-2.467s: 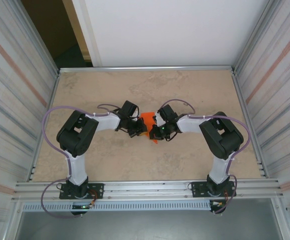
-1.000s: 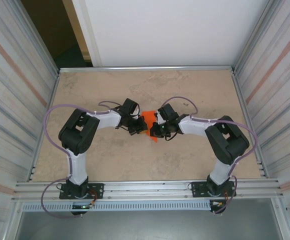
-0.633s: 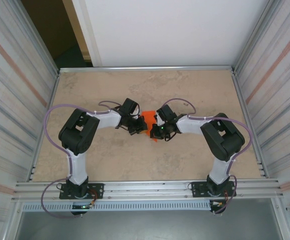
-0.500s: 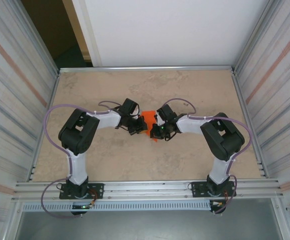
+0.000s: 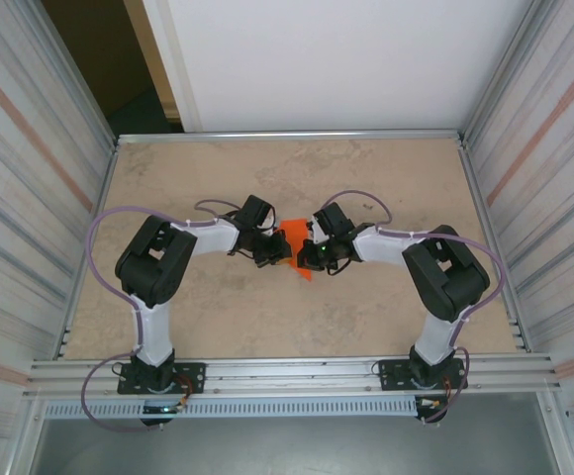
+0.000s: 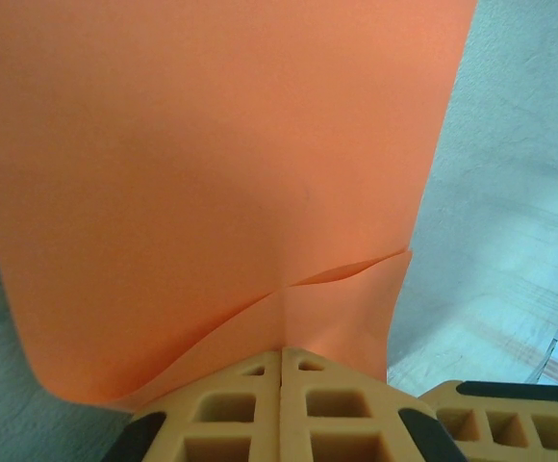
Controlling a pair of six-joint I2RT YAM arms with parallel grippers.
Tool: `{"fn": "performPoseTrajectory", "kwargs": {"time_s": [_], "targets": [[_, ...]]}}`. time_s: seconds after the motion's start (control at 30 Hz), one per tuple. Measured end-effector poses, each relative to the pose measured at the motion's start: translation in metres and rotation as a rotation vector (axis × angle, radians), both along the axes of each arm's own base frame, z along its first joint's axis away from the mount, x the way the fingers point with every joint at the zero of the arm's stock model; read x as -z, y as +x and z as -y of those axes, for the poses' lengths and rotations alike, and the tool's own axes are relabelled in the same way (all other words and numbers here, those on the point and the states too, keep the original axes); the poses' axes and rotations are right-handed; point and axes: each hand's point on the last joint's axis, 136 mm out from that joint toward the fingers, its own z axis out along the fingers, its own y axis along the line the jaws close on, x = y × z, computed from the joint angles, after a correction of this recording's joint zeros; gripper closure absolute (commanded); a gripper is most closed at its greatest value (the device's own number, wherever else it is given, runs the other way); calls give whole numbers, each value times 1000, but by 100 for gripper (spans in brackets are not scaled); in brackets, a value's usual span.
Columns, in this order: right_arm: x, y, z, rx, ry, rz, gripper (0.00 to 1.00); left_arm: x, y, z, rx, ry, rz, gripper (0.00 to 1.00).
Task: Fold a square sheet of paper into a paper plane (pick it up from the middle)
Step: Third fold the triangle at the center of the table.
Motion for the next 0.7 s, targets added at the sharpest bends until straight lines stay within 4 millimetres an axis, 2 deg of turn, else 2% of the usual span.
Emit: {"fn": "performPoseTrajectory", "kwargs": {"time_s": [0.23,0.43,0.57,0.7], "targets": [[17,-4,2,-1,-26,-42,96,0,0,0,6,-2,3,98],[17,-2,4,6,-55,-54,97,-1,2,-2,12,-10,7,90],[18,-2,5,7,-62,-55,97,-2,7,-9,29,-25,30,86],[18,-2,4,6,-67,-51,97,-3,24,-27,20,-21,75,86]]}}
